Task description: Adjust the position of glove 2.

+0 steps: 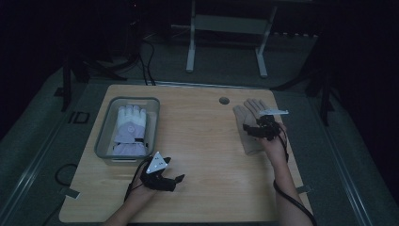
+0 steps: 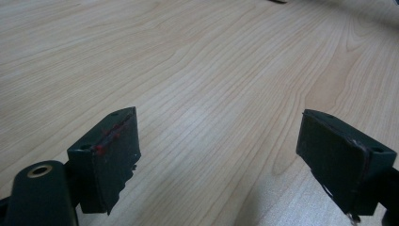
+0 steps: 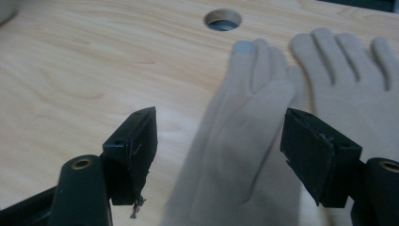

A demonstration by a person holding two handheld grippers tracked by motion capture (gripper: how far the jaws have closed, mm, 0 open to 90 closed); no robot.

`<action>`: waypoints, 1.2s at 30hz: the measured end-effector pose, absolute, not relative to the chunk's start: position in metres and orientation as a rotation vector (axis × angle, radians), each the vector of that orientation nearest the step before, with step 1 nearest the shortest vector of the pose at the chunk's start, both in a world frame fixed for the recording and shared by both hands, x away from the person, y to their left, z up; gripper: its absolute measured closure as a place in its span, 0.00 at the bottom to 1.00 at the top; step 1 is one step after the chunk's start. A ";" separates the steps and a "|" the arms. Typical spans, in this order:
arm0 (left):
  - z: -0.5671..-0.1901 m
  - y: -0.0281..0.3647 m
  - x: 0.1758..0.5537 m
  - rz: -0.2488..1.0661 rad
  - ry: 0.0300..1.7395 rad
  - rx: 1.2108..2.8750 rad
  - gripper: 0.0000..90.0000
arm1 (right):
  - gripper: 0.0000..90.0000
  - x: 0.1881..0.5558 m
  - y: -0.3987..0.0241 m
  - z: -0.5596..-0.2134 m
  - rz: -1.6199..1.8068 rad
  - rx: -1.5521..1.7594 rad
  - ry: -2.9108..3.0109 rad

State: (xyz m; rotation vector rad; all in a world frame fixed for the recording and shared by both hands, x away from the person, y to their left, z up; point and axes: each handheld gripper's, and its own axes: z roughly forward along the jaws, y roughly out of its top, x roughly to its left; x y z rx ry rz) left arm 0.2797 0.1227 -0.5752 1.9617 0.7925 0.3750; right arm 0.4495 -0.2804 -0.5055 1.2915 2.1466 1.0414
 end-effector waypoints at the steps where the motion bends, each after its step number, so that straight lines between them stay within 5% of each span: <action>1: -0.575 0.123 0.280 0.375 0.793 1.962 0.16 | 0.31 0.453 -0.281 -0.506 1.033 1.294 2.144; 14: -0.576 0.124 0.280 0.368 0.795 1.952 0.16 | 0.44 0.490 -0.285 -0.517 0.887 1.394 2.119; 28: -0.576 0.123 0.279 0.358 0.784 1.963 0.16 | 0.47 0.497 -0.280 -0.545 0.768 1.454 2.166; 34: -0.576 0.123 0.279 0.361 0.784 1.959 0.16 | 0.83 0.492 -0.280 -0.542 0.759 1.472 2.167; 36: -0.576 0.123 0.279 0.358 0.785 1.960 0.16 | 0.86 0.491 -0.279 -0.541 0.783 1.515 2.155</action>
